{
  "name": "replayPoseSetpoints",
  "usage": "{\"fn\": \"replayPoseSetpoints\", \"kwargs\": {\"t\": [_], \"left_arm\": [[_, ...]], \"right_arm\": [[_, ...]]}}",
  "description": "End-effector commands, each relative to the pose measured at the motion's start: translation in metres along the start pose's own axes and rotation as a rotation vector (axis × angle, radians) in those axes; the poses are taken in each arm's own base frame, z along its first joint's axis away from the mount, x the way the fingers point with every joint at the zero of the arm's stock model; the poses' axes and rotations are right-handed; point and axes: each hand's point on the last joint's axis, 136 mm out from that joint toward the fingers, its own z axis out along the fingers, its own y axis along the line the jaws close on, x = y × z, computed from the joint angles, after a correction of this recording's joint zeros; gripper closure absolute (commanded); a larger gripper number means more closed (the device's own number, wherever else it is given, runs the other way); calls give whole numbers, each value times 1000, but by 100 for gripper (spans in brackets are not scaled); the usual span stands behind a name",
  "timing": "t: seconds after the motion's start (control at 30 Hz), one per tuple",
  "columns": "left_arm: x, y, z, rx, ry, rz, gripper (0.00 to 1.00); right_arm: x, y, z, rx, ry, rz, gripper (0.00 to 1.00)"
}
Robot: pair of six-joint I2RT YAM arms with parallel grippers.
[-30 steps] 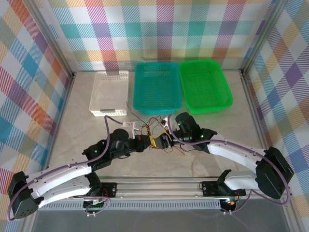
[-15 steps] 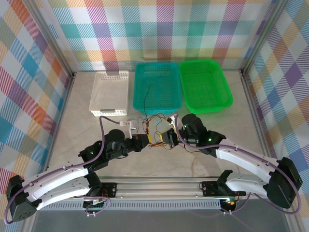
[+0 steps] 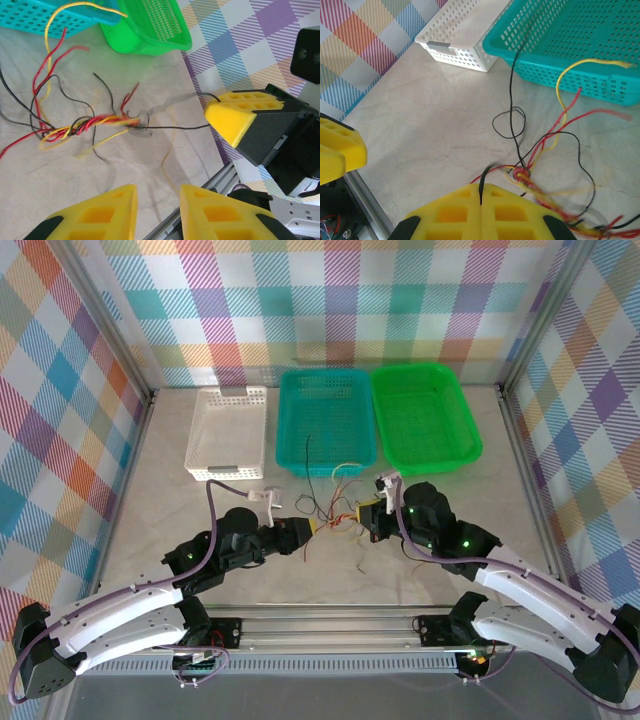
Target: Untangle the cables
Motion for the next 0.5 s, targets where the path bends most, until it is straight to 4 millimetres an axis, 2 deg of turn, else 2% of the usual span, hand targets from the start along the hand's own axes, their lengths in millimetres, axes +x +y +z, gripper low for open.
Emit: {"fn": "replayPoseSetpoints", "kwargs": {"t": [0.0,0.13,0.33,0.47], "left_arm": [[-2,0,2,0,4,17,64],[3,5,8,-9,18,12,49],[17,7,24,5,82,6,43],[31,8,37,20,149,18,38]], "right_arm": [[-6,1,-4,2,-12,8,100],[-22,20,-14,-77,-47,-7,100],[-64,53,-49,-191,-148,-47,100],[-84,68,-66,-226,-167,-70,100]]}}
